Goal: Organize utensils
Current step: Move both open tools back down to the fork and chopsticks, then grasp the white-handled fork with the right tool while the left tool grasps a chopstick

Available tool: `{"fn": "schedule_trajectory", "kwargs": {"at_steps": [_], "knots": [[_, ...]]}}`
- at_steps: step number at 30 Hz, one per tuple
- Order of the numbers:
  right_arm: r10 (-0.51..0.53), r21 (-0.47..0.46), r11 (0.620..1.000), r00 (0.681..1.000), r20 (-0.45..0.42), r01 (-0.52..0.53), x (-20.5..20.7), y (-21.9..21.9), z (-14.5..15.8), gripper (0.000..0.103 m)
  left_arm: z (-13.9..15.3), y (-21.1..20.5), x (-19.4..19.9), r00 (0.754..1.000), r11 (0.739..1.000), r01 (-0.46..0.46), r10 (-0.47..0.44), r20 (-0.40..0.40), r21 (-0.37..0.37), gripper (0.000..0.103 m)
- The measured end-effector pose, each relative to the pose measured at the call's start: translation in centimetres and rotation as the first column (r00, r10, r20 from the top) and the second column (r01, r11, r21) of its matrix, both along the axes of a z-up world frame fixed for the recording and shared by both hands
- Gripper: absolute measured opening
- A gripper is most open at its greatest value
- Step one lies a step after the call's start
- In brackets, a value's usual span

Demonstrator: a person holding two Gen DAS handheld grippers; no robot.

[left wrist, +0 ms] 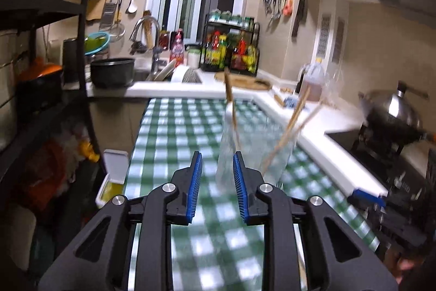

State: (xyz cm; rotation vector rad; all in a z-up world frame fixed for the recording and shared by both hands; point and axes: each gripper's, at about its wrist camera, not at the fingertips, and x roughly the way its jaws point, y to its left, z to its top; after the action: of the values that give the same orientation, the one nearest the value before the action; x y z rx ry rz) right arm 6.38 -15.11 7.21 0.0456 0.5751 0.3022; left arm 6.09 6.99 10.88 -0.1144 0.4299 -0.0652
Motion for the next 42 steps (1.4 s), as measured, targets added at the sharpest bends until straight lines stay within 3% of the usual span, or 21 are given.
{"fn": "schedule_trajectory", "kwargs": {"at_steps": [5, 15, 19, 24, 33, 35, 36, 42], "knots": [[-0.015, 0.025, 1.000, 0.998, -0.066, 0.017, -0.1, 0.4, -3.4, 0.019, -3.1, -0.2, -2.6, 0.999, 1.000, -0.018, 0.017, -0.040, -0.010, 0.016], [0.023, -0.080, 0.996, 0.987, -0.162, -0.036, 0.6, 3.3, -7.3, 0.023, -6.0, -0.7, -2.5, 0.995, 0.998, 0.013, -0.019, -0.096, -0.056, 0.014], [0.026, -0.073, 0.996, 0.975, -0.220, -0.043, 1.3, 3.3, -8.6, 0.026, -6.9, -1.1, -2.3, 0.991, 0.996, 0.033, -0.043, -0.130, -0.080, 0.014], [0.024, -0.066, 0.997, 0.968, -0.249, -0.042, 1.6, 3.1, -9.2, 0.032, -8.1, -2.4, -1.9, 0.984, 0.995, 0.064, -0.075, -0.162, -0.070, 0.014], [0.027, -0.081, 0.995, 0.961, -0.275, -0.051, 1.9, 3.2, -9.5, 0.031, -11.3, -5.2, -1.0, 0.954, 0.986, 0.143, -0.162, -0.251, -0.091, 0.014], [0.026, -0.074, 0.996, 0.960, -0.280, -0.048, 1.9, 3.1, -9.5, 0.028, -12.0, -6.0, -0.8, 0.947, 0.982, 0.163, -0.182, -0.264, -0.094, 0.014], [0.020, -0.073, 0.996, 0.959, -0.283, -0.043, 2.0, 3.0, -9.5, 0.019, -12.1, -6.2, -0.7, 0.944, 0.981, 0.170, -0.190, -0.269, -0.095, 0.014], [-0.017, -0.074, 0.997, 0.953, -0.304, -0.006, 2.0, 2.3, -9.4, 0.017, -13.1, -7.7, 0.0, 0.927, 0.978, 0.197, -0.206, -0.312, -0.062, 0.011]]}}
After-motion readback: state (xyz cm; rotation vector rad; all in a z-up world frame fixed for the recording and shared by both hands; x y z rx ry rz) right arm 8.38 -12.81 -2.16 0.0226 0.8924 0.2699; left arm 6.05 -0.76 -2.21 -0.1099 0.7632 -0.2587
